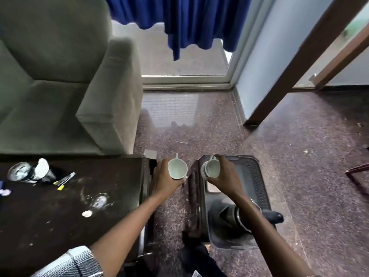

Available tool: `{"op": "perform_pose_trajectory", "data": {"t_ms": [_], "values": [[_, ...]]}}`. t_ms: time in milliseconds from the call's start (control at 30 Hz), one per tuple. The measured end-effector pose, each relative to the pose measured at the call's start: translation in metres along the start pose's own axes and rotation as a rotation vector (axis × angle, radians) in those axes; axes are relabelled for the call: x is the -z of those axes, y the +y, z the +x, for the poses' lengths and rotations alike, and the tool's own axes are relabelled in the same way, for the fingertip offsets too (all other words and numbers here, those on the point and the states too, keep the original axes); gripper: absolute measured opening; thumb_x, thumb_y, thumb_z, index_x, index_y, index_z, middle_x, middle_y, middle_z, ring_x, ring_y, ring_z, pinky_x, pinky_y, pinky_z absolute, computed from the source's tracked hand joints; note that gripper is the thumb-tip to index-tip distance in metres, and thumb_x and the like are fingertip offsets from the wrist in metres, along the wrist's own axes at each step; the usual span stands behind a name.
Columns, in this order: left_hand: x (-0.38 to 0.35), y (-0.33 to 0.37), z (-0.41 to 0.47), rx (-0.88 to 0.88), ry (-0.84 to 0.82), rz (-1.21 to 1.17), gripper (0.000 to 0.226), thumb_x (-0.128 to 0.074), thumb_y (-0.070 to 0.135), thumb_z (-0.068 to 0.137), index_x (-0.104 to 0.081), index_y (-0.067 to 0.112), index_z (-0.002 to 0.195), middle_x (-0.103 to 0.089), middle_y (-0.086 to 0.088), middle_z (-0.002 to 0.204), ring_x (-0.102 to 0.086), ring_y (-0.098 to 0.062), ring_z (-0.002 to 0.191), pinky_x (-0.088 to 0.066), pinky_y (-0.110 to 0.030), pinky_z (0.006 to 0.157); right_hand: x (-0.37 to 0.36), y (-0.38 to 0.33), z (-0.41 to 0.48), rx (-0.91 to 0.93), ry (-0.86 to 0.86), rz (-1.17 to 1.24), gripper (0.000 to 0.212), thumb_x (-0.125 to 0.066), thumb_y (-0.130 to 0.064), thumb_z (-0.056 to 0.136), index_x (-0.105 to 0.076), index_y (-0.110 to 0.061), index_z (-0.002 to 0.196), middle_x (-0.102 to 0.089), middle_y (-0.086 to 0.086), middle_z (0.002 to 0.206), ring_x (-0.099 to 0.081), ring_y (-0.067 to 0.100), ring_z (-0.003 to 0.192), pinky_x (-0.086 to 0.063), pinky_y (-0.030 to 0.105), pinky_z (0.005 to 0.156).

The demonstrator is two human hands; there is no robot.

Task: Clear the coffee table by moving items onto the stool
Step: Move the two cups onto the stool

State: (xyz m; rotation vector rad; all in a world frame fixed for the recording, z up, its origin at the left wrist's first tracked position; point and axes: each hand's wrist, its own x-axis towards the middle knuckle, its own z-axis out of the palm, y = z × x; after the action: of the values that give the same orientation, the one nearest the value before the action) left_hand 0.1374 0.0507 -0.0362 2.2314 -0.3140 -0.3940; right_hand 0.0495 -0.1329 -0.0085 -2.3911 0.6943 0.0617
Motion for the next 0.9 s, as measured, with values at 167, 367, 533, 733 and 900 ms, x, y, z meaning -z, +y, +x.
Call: {"op": "perform_pose_trajectory", "data": {"t_ms": [167, 367, 533, 733, 900], "values": [[-0.054, 0.046, 0.001, -0.011, -0.077, 0.048, 0.064, -0.085, 0.026, 0.059, -0.05, 0.011, 0.111, -0.054, -0.009, 0.11, -0.053, -0.028, 0.102, -0.046, -0.037, 0.076, 0.036, 0.087, 0.023, -0.102, -0.088, -0.053, 0.072, -0.078, -0.028, 0.065, -0.047, -0.015, 0.129, -0.058, 0.009, 0.125, -0.052, 0.033, 0.116, -0.044, 0.038, 0.093], [-0.1, 0.072, 0.01, 0.01, -0.193, 0.158, 0.068, -0.082, 0.034, 0.061, -0.047, 0.019, 0.117, -0.051, -0.003, 0.117, -0.052, -0.024, 0.106, -0.045, -0.032, 0.077, 0.044, 0.162, 0.047, -0.17, -0.158, -0.123, 0.067, -0.074, -0.021, 0.07, -0.047, -0.01, 0.131, -0.057, 0.016, 0.126, -0.052, 0.033, 0.115, -0.041, 0.035, 0.095], [-0.15, 0.089, 0.028, -0.008, -0.279, 0.189, 0.072, -0.081, 0.035, 0.062, -0.044, 0.02, 0.121, -0.05, -0.001, 0.124, -0.051, -0.022, 0.111, -0.04, -0.029, 0.082, 0.031, 0.195, 0.064, -0.189, -0.154, -0.123, 0.063, -0.073, -0.025, 0.071, -0.048, -0.01, 0.127, -0.058, 0.015, 0.122, -0.054, 0.035, 0.111, -0.046, 0.039, 0.089], [-0.223, 0.096, 0.047, -0.016, -0.277, 0.273, 0.074, -0.078, 0.043, 0.063, -0.044, 0.019, 0.124, -0.054, -0.003, 0.124, -0.049, -0.027, 0.115, -0.039, -0.035, 0.092, 0.015, 0.211, 0.076, -0.147, -0.113, -0.192, 0.052, -0.067, -0.022, 0.078, -0.05, -0.008, 0.125, -0.054, 0.014, 0.121, -0.052, 0.035, 0.107, -0.045, 0.04, 0.085], [-0.265, 0.079, 0.052, 0.008, -0.235, 0.368, 0.065, -0.075, 0.039, 0.069, -0.043, 0.017, 0.122, -0.05, -0.006, 0.121, -0.048, -0.026, 0.113, -0.038, -0.034, 0.09, 0.002, 0.224, 0.075, -0.088, -0.13, -0.306, 0.058, -0.065, -0.021, 0.08, -0.043, -0.011, 0.133, -0.05, 0.007, 0.124, -0.05, 0.031, 0.111, -0.049, 0.04, 0.075]]}}
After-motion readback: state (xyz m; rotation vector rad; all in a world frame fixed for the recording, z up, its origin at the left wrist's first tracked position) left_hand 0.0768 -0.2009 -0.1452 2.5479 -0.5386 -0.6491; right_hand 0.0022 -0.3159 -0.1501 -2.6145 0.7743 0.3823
